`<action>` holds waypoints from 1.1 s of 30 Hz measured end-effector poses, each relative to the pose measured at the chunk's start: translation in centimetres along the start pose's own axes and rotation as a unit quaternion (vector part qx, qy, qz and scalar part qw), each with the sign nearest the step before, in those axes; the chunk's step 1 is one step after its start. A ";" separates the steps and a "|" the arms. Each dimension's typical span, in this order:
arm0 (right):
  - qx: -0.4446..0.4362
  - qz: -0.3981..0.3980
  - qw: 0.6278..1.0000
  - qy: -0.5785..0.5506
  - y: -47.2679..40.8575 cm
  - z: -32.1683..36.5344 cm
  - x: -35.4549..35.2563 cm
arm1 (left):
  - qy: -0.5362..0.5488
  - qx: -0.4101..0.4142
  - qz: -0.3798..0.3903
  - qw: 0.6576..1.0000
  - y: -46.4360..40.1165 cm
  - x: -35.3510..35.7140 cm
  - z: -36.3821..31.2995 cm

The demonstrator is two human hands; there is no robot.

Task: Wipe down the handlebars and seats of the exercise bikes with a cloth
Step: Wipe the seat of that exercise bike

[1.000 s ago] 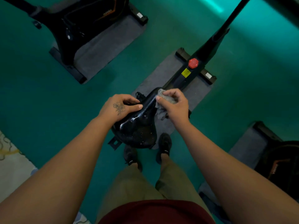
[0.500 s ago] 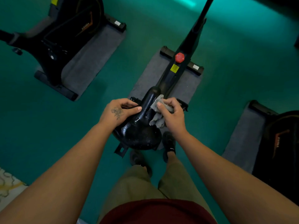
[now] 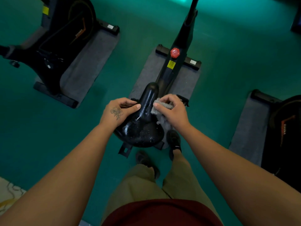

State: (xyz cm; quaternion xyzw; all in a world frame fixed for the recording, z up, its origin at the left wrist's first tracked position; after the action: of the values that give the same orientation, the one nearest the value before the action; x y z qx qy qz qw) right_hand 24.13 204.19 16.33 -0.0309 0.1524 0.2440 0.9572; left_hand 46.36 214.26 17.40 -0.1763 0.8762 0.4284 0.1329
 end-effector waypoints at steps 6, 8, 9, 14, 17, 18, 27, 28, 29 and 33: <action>0.040 -0.015 0.999 -0.026 3.9 -1.4 0.8 | 0.000 0.003 -0.008 1.000 0.2 0.0 0.2; 0.060 -0.063 0.995 -0.049 3.2 -1.5 1.0 | -0.005 0.007 -0.016 1.000 0.4 0.1 0.2; 0.062 -0.089 0.992 -0.061 2.5 -1.4 1.0 | -0.002 0.011 -0.018 1.000 0.5 0.1 0.2; 0.009 -0.097 0.995 -0.027 -0.9 0.4 0.1 | -0.003 0.019 -0.022 1.000 0.7 0.3 0.2; -0.012 -0.038 0.999 -0.013 -0.4 0.4 0.1 | -0.004 0.022 -0.022 1.000 0.7 0.4 0.3; -0.013 -0.012 1.000 -0.008 0.3 0.1 0.3 | -0.005 0.021 -0.025 0.999 0.8 0.4 0.3; 0.005 0.043 0.998 -0.049 5.3 -1.8 0.0 | -0.022 0.020 -0.042 0.999 0.7 0.3 0.3; 0.014 0.032 0.998 -0.052 4.9 -1.7 0.2 | -0.020 0.018 -0.038 0.999 0.7 0.3 0.2; 0.024 0.014 0.998 -0.054 4.3 -1.7 0.4 | -0.015 0.015 -0.033 0.999 0.7 0.3 0.2; 0.044 -0.077 0.993 -0.082 1.4 -0.8 0.5 | -0.011 0.011 -0.029 0.999 0.7 0.2 0.1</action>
State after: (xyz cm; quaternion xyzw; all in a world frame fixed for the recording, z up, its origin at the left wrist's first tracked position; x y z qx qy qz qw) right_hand 23.69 205.57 15.40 0.0200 0.0815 0.1639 0.9829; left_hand 45.87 214.75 17.74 -0.1957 0.8740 0.4162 0.1570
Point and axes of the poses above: each hand's wrist, its own y-axis away from the middle knuckle, its own x-axis out of the palm, z = x × y, the point moved 6 cm from there along -y, towards the middle knuckle, and after that the axes turned 14 degrees about -x, right-handed, at the moved point
